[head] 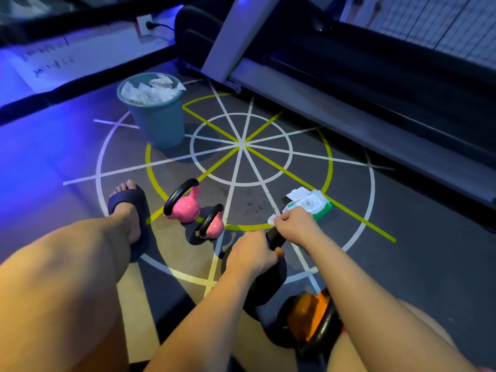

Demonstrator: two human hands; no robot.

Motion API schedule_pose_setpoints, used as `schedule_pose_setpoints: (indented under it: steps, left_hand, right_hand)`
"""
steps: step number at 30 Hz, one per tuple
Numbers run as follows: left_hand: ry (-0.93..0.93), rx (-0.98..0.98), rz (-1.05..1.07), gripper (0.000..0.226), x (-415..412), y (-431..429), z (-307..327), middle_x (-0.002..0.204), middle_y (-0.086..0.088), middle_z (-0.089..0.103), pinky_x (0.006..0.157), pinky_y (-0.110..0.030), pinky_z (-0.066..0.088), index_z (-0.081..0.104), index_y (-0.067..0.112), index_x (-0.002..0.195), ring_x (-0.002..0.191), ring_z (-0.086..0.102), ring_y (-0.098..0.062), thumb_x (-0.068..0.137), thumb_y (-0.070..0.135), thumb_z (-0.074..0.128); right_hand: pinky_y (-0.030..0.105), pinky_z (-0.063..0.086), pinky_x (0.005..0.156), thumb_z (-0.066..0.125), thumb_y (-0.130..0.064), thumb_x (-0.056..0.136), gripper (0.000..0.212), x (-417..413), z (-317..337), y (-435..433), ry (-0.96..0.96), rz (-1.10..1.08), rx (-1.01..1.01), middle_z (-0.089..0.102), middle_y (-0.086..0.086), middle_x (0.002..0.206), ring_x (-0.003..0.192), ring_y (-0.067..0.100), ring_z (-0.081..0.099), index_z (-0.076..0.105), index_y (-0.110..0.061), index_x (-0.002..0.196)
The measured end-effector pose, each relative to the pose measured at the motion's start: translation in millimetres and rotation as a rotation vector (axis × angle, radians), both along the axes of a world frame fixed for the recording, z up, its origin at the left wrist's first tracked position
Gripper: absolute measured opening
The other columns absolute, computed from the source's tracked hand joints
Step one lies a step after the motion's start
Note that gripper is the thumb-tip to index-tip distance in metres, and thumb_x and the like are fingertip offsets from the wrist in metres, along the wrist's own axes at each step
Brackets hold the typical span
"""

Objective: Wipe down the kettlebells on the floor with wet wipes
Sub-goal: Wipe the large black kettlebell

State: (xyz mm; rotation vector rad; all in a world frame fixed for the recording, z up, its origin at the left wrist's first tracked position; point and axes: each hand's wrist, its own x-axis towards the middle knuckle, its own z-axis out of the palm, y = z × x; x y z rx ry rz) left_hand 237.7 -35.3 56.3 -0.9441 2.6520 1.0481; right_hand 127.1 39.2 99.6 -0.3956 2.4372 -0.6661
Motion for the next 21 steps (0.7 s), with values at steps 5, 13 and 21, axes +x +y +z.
schedule_pose_setpoints:
  steps: [5, 13, 21]
  left_hand:
    - [0.048, -0.007, -0.006, 0.029, 3, 1, -1, 0.091, -0.003, 0.069, 0.074, -0.034, 0.054, 0.064, 0.021, 0.094, 0.089, 0.066, -0.029, 0.078, 0.045, 0.064]
    - [0.032, 0.032, -0.012, 0.031, 4, -1, 1, 0.086, 0.000, 0.063, 0.068, -0.032, 0.047, 0.064, 0.022, 0.099, 0.086, 0.063, -0.028, 0.079, 0.044, 0.069]
    - [0.056, 0.070, -0.032, 0.026, 10, -3, 7, 0.079, -0.005, 0.066, 0.070, -0.036, 0.057, 0.060, 0.016, 0.083, 0.078, 0.063, -0.030, 0.074, 0.040, 0.063]
  right_hand:
    - [0.029, 0.045, 0.061, 0.060, -0.026, 0.091, 0.020, -3, -21, 3, -0.097, -0.196, -0.116, 0.067, 0.008, 0.086, 0.082, 0.025, 0.058, 0.076, -0.013, 0.093]
    - [0.026, 0.046, 0.086, 0.056, -0.021, 0.096, 0.027, 19, -1, 23, -0.020, -0.050, -0.142, 0.070, -0.004, 0.110, 0.103, 0.017, 0.061, 0.074, -0.029, 0.115]
    - [0.036, 0.051, 0.084, 0.053, -0.012, 0.091, 0.029, 15, -16, 25, -0.020, -0.195, -0.102, 0.072, 0.014, 0.103, 0.098, 0.033, 0.061, 0.077, -0.023, 0.104]
